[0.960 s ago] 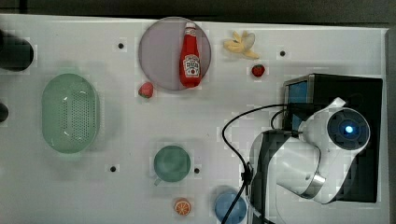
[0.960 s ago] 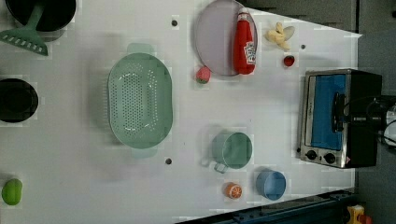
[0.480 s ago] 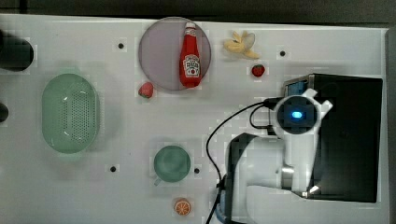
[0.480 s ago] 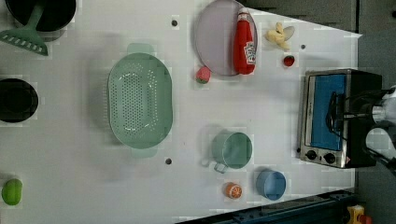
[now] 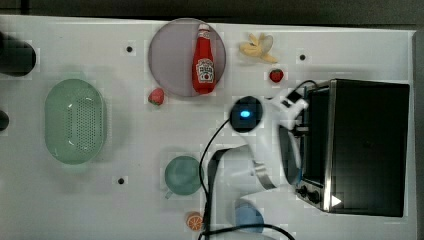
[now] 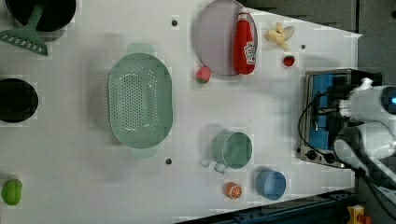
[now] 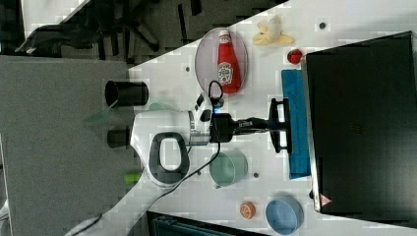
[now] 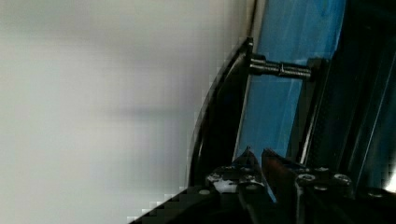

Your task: Flap open oven.

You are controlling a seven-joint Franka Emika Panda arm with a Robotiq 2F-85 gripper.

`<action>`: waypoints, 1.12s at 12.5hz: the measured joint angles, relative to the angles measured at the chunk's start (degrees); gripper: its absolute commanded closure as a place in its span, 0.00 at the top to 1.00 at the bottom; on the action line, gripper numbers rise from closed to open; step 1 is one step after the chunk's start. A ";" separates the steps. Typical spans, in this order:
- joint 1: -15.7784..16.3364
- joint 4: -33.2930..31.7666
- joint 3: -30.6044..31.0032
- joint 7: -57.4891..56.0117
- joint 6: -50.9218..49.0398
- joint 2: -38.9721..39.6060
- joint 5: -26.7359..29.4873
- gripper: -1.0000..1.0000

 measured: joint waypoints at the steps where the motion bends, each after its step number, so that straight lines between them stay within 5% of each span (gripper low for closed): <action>1: 0.95 0.00 0.94 3.80 -0.03 1.57 -1.29 0.17; 7: 5.69 1.34 4.06 17.52 0.64 12.77 -4.81 0.17; 14: 6.57 3.80 3.90 19.66 3.97 17.96 -4.62 0.17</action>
